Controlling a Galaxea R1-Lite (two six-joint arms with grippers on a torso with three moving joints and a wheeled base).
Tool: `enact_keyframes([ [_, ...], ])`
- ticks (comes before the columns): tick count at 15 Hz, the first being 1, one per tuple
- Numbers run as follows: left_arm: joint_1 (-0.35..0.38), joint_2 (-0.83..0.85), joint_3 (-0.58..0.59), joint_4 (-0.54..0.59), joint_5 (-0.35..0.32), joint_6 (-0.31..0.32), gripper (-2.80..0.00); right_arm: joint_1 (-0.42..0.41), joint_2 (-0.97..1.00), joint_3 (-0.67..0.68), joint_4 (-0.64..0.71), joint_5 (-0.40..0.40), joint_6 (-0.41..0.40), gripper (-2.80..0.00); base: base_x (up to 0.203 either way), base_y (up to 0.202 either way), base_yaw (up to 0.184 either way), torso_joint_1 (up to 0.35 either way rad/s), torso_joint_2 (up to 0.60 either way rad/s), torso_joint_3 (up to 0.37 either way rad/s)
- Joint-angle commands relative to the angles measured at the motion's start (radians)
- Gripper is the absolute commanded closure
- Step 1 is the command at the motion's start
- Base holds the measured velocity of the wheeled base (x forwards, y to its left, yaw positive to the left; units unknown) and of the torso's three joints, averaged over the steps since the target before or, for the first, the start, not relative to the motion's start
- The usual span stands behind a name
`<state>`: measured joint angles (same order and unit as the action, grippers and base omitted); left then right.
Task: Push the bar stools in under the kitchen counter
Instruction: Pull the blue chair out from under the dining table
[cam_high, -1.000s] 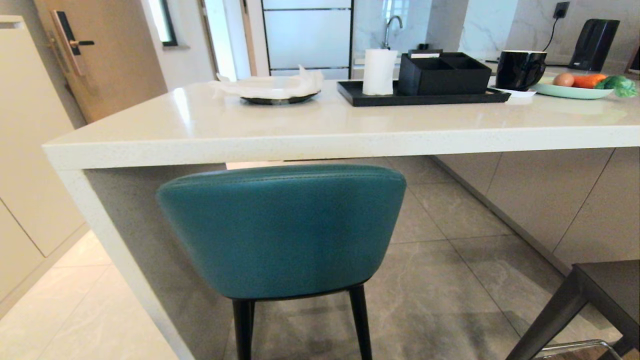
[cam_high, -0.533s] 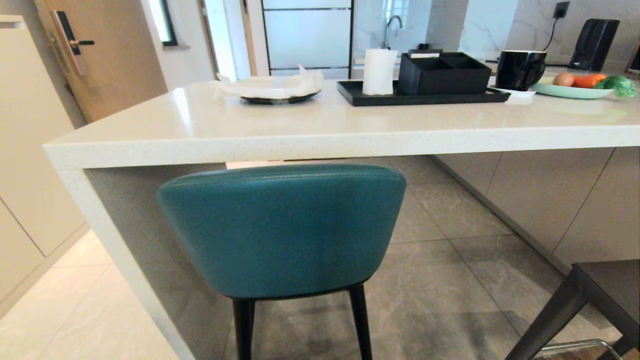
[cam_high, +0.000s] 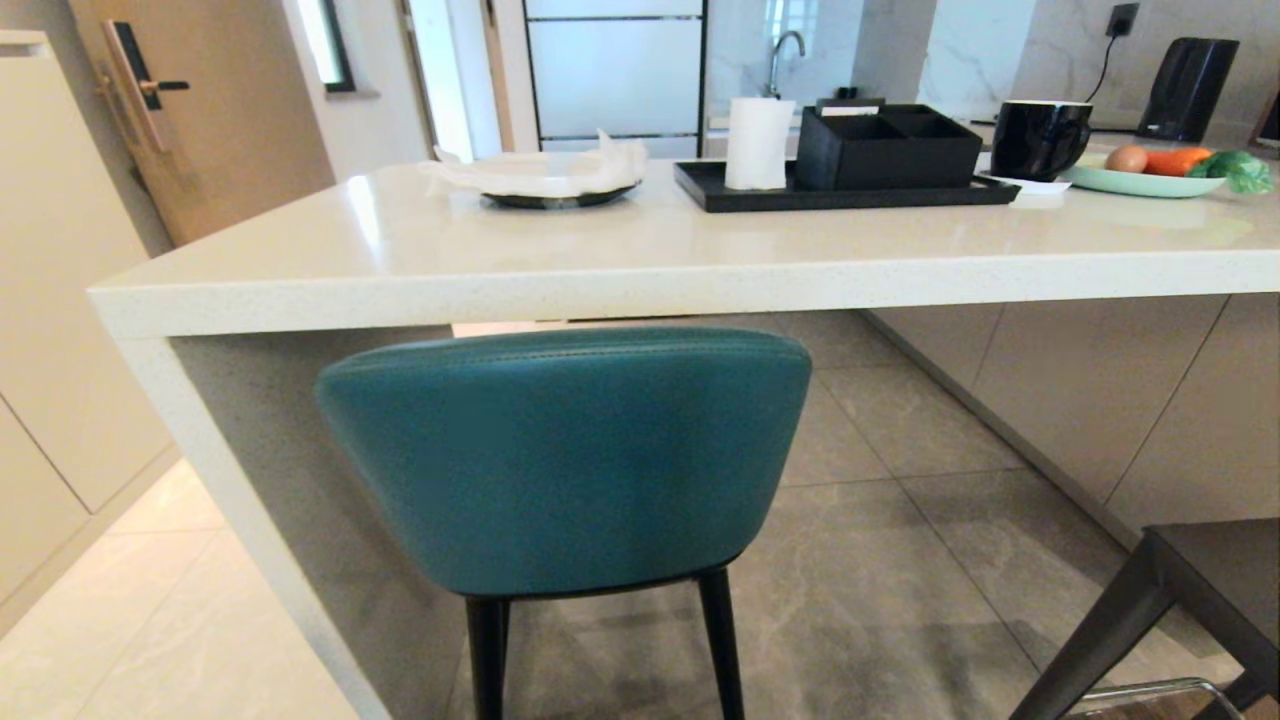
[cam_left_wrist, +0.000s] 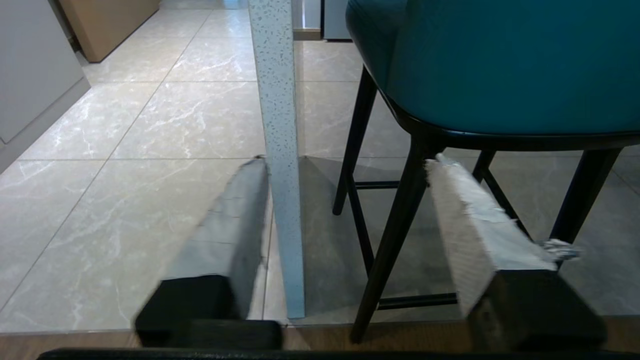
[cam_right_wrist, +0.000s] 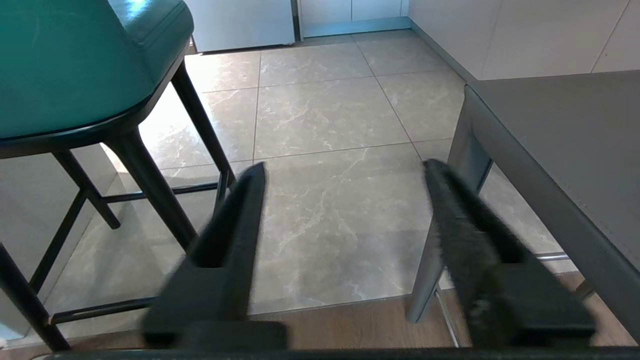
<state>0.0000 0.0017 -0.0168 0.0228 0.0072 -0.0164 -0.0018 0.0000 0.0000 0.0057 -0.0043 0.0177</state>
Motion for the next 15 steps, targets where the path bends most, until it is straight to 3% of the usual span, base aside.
enact_keyframes([
  [1, 0.0, 0.001, 0.0, 0.0, 0.0, 0.0, -2.8, 0.0, 0.0, 0.002, 0.0, 0.0, 0.001, -2.8, 0.0, 0.0, 0.0, 0.0, 0.0, 0.0],
  [9, 0.002, 0.0, -0.002, 0.002, -0.003, 0.009, -2.8, 0.0, 0.0, 0.002, -0.001, 0.003, -0.009, -2.8, 0.0, 0.0, 0.0, 0.0, 0.0, 0.0],
  [15, 0.002, -0.002, -0.004, -0.005, -0.003, 0.015, -2.8, 0.0, 0.0, -0.023, -0.002, 0.044, -0.069, -2.8, 0.0, 0.0, 0.0, 0.0, 0.0, 0.0],
])
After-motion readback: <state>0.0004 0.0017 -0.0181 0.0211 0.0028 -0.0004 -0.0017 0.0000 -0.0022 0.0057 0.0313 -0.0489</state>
